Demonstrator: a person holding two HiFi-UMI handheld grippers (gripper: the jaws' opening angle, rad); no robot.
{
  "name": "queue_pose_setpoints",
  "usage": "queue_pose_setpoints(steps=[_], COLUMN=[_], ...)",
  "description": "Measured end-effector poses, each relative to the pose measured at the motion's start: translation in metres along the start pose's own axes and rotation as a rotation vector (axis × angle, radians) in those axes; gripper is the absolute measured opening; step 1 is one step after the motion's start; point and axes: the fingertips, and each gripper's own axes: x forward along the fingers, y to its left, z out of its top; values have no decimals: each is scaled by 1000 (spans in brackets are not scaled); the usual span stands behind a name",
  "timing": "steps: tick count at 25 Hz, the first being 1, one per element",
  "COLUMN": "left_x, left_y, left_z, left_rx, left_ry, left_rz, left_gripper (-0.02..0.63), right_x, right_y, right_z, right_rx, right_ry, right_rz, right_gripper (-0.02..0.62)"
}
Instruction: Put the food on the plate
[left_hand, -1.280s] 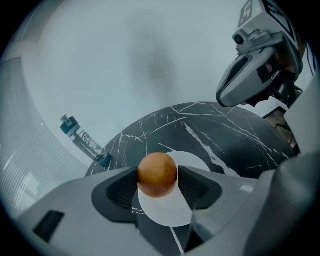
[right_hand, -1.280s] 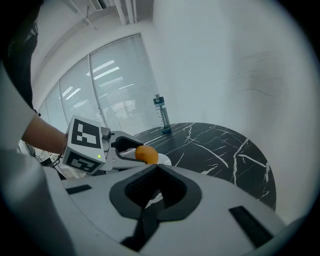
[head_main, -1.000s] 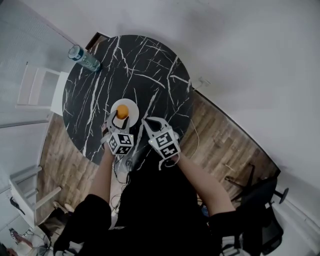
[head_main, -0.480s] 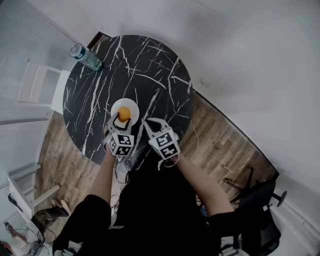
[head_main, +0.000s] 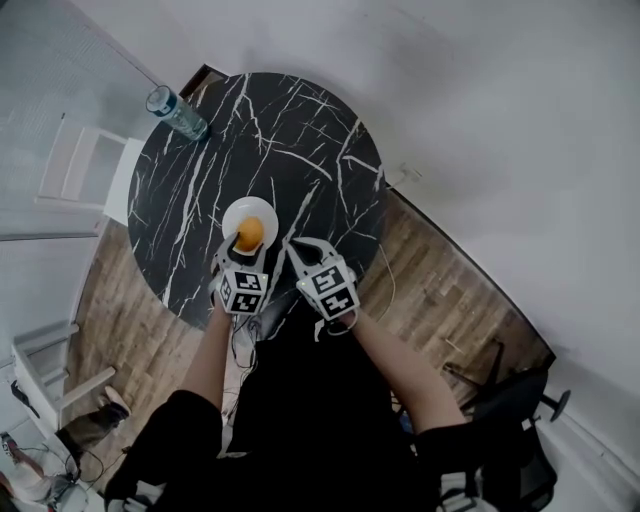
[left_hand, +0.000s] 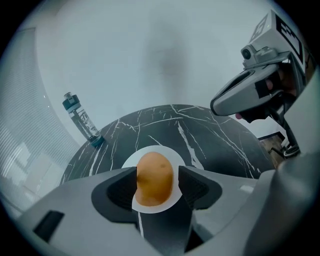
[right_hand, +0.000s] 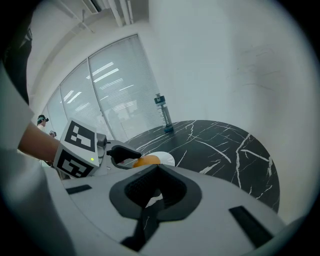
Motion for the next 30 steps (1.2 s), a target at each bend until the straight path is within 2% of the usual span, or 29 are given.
queue_pose_setpoints(steps=[9, 19, 24, 27, 30], left_x=[-13, -86, -135, -157, -183], left_y=[3, 13, 8, 0, -8], left_z=[7, 38, 41, 47, 56], left_rx=[-97, -516, -620, -635, -654], left_ry=[-12, -193, -253, -281, -326], left_rz=[32, 168, 269, 288, 327], left_gripper=[244, 242, 239, 197, 87], right_x=[-15, -43, -58, -70, -87], right_y=[4, 25, 46, 55, 67], right_z=[10, 49, 63, 78, 94], right_rx=[-32, -127, -180, -189, -222], right_ry=[-24, -138, -194, -244, -300], right_rz=[24, 70, 104, 109, 110], right_gripper=[-3, -3, -3, -3, -3])
